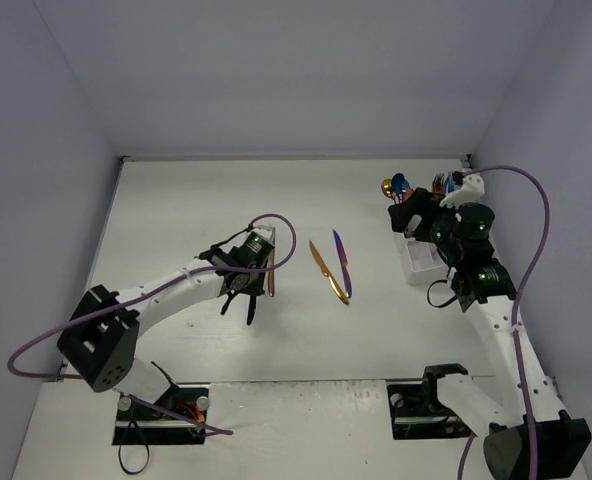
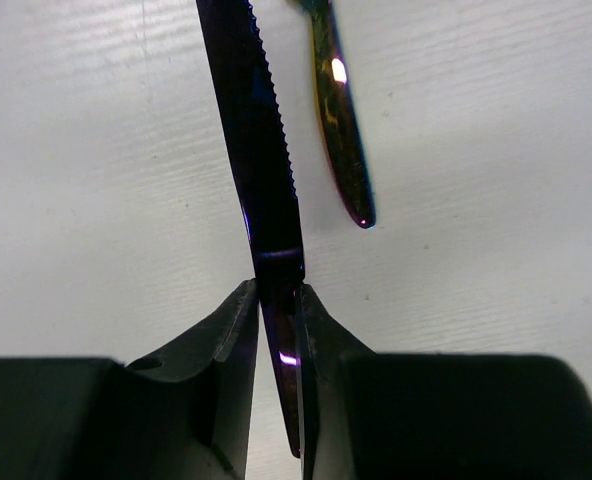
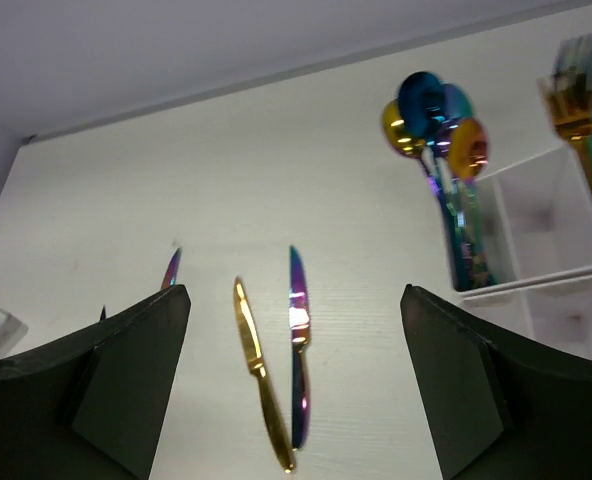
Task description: Sort the eating utensils into containers
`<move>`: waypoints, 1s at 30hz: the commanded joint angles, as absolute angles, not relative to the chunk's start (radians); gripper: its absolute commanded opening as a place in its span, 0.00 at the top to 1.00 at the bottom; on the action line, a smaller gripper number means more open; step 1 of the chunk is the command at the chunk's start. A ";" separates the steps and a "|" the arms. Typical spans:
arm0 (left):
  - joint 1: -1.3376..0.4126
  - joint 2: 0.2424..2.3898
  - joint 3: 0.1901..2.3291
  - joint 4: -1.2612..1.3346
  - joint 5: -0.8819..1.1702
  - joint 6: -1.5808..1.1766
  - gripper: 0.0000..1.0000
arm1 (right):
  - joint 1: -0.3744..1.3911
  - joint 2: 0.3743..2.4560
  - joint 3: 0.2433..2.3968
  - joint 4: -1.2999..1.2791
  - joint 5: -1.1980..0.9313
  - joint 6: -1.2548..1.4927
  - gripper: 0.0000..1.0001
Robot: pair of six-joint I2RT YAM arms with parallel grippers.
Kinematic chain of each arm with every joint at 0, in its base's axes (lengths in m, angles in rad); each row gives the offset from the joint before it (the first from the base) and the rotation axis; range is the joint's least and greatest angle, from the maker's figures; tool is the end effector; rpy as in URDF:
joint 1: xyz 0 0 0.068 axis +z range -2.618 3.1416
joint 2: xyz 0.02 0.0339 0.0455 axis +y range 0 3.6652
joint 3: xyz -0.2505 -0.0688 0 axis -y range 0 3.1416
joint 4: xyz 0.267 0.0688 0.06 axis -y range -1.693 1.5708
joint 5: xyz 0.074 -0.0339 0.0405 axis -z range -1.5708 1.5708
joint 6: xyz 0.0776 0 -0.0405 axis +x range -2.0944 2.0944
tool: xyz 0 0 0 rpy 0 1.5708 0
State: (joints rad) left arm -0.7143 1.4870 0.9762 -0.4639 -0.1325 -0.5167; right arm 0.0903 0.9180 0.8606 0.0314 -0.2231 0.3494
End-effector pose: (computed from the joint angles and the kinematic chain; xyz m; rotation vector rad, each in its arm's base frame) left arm 0.2681 -0.2189 0.1600 0.2008 2.5556 -0.3157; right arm 0.2848 0.0430 0.3532 0.0338 1.6202 0.5184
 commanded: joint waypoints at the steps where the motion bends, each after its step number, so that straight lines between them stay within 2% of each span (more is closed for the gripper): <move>1: -0.719 1.359 0.959 -0.347 -0.137 -0.435 1.00 | 0.171 0.981 0.923 0.096 -0.347 0.387 0.16; 14: -0.748 1.142 0.964 -0.135 0.000 -0.307 1.00 | 0.547 1.223 1.007 0.223 -0.266 0.590 0.19; 23: -0.798 1.125 0.999 -0.095 0.023 -0.261 1.00 | 0.671 1.366 1.091 0.292 -0.219 0.630 0.20; 26: -0.809 1.127 1.007 -0.089 0.017 -0.254 1.00 | 0.687 1.409 1.108 0.298 -0.206 0.630 0.23; 29: -0.816 1.129 1.014 -0.081 0.009 -0.244 1.00 | 0.705 1.434 1.108 0.302 -0.198 0.635 0.29; 30: -0.817 1.131 1.014 -0.079 0.009 -0.244 1.00 | 0.708 1.438 1.104 0.305 -0.199 0.637 0.34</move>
